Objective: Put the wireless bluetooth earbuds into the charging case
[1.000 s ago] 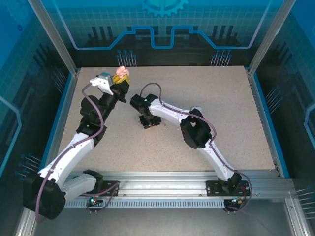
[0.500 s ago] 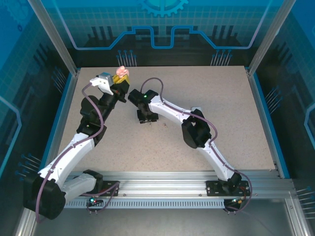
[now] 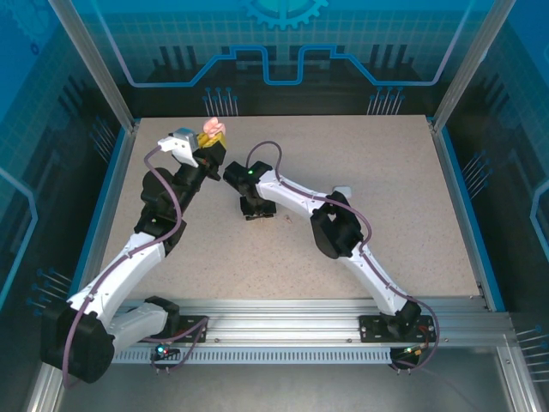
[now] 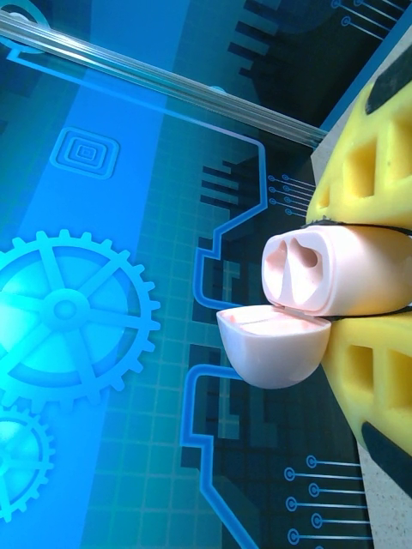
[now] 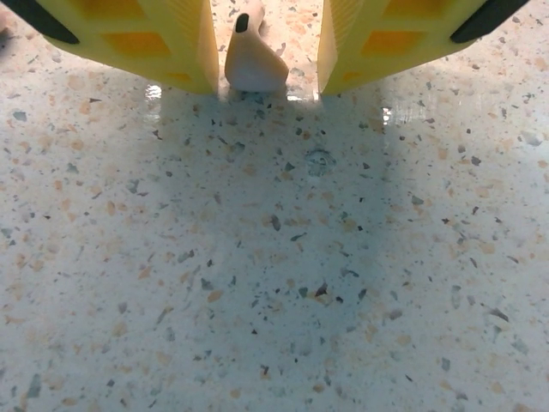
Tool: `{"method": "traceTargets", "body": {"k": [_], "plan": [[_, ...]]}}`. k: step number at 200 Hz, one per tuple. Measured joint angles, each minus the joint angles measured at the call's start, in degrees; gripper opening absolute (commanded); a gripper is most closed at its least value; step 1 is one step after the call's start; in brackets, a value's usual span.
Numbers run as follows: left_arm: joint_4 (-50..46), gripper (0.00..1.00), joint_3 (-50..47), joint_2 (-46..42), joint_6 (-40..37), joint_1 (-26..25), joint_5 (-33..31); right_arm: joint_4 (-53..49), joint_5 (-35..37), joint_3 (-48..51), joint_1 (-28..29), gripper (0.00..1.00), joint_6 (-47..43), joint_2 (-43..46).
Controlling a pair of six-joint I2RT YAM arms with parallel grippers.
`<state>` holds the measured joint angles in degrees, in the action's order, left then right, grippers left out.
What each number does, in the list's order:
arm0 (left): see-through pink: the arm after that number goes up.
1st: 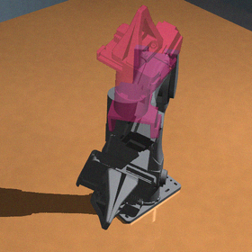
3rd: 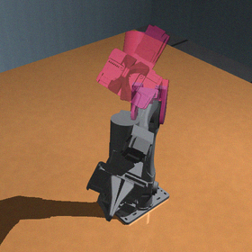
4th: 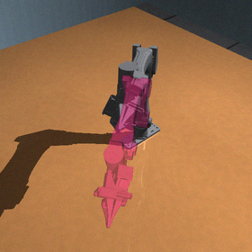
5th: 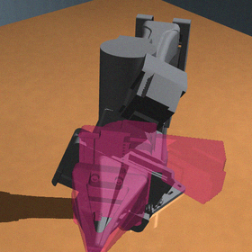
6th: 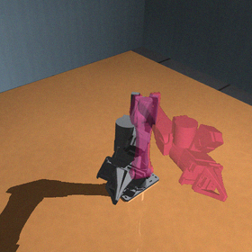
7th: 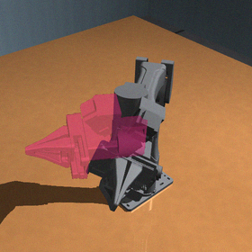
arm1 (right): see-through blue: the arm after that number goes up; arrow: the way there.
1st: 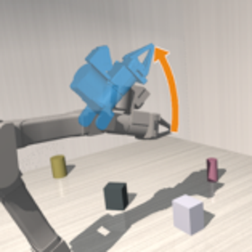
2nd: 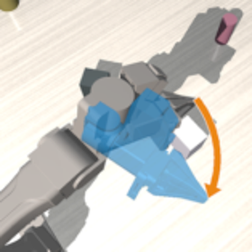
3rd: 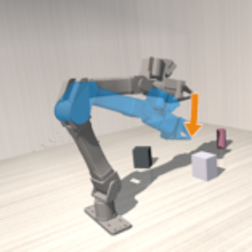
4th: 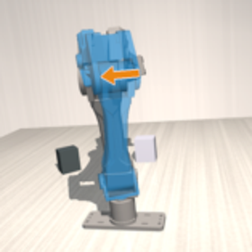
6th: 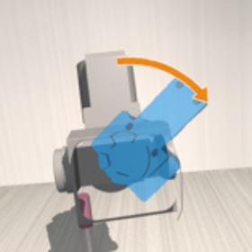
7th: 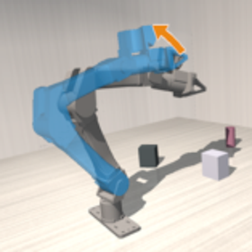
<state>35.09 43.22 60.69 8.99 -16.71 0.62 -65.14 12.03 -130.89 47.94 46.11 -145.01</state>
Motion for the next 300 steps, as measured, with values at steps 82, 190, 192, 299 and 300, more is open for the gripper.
{"method": "traceTargets", "body": {"k": [82, 190, 192, 299, 300], "plan": [[0.0, 0.00, 0.0, 0.0, 0.1, 0.0, 0.0, -0.2, -0.1, -0.8, -0.1, 0.28, -0.1, -0.5], [-0.5, 0.00, 0.0, 0.0, 0.1, 0.0, 0.0, 3.6, -0.4, 4.2, -0.2, 0.11, -1.1, 2.2], [-0.6, 0.00, 0.0, 0.0, 0.1, 0.0, 0.0, 3.9, -0.5, 4.5, -0.3, 0.11, -1.1, 2.4], [-0.9, 0.00, -1.4, -2.2, -1.7, -0.2, 5.7, 12.8, 2.7, 23.3, -5.2, 0.09, -5.0, 26.1], [-0.9, 0.00, -1.4, -2.2, -1.7, -0.2, 5.7, 12.9, 2.8, 23.3, -5.3, 0.09, -5.1, 26.3]]}}
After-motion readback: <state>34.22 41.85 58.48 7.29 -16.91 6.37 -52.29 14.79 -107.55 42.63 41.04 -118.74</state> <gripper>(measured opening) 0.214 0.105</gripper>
